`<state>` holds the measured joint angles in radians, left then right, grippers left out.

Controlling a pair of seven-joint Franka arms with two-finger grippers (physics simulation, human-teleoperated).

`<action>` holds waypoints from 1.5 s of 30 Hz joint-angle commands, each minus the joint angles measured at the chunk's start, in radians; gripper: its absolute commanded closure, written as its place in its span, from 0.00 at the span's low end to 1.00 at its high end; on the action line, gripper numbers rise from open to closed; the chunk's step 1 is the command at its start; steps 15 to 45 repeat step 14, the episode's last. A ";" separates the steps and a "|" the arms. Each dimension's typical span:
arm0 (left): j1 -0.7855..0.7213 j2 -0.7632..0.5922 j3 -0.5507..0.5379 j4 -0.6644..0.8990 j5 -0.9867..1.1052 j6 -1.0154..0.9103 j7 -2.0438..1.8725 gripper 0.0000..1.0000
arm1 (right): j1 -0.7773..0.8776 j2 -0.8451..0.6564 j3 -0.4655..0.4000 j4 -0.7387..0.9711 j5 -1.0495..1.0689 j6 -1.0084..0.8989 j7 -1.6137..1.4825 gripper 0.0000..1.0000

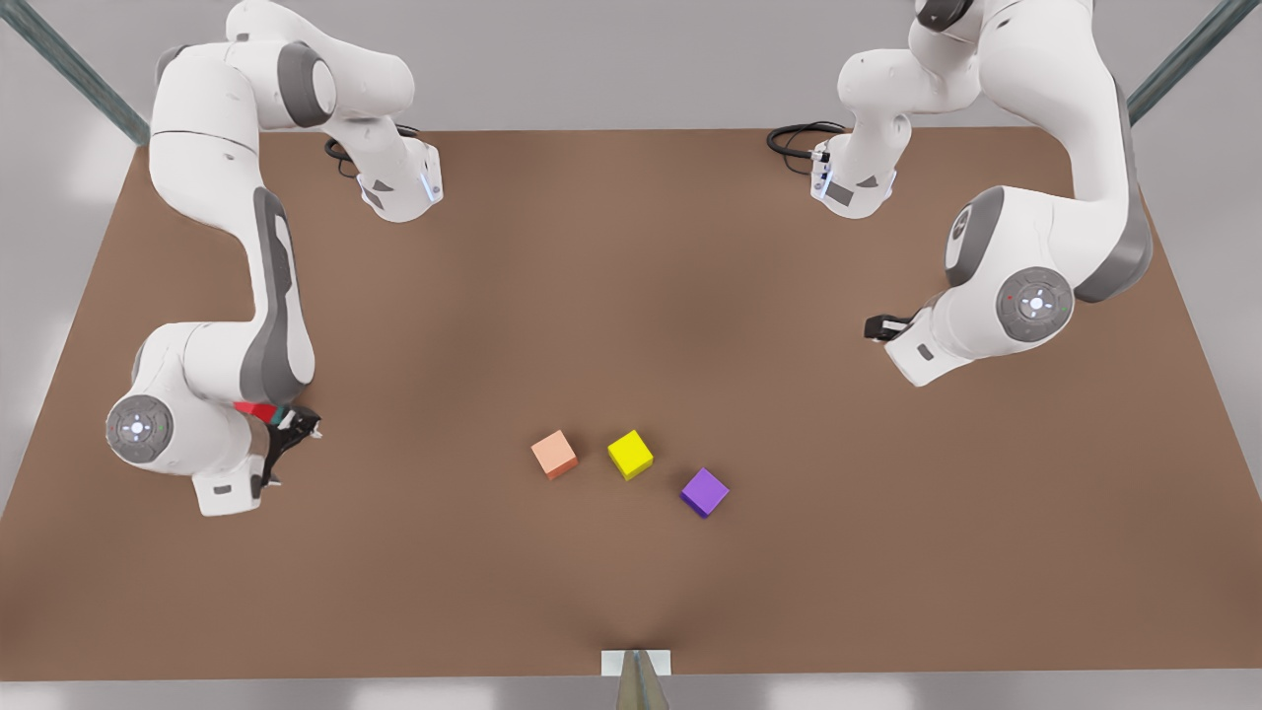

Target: Pick up red wooden cube and pass to hand red wooden cube and place in blue wooden cube

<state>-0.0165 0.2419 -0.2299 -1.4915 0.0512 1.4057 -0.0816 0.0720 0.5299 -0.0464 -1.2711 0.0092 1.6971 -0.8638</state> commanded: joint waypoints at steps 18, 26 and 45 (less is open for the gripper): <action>0.021 -0.007 0.000 0.002 -0.030 -0.030 -0.007 0.00 | -0.032 -0.442 0.000 -0.274 -0.015 -0.154 0.940 0.00; 0.021 -0.007 0.000 0.002 -0.030 -0.030 -0.007 0.00 | -0.032 -0.442 0.000 -0.274 -0.015 -0.154 0.940 0.00; 0.021 -0.007 0.000 0.002 -0.030 -0.030 -0.007 0.00 | -0.032 -0.442 0.000 -0.274 -0.015 -0.154 0.940 0.00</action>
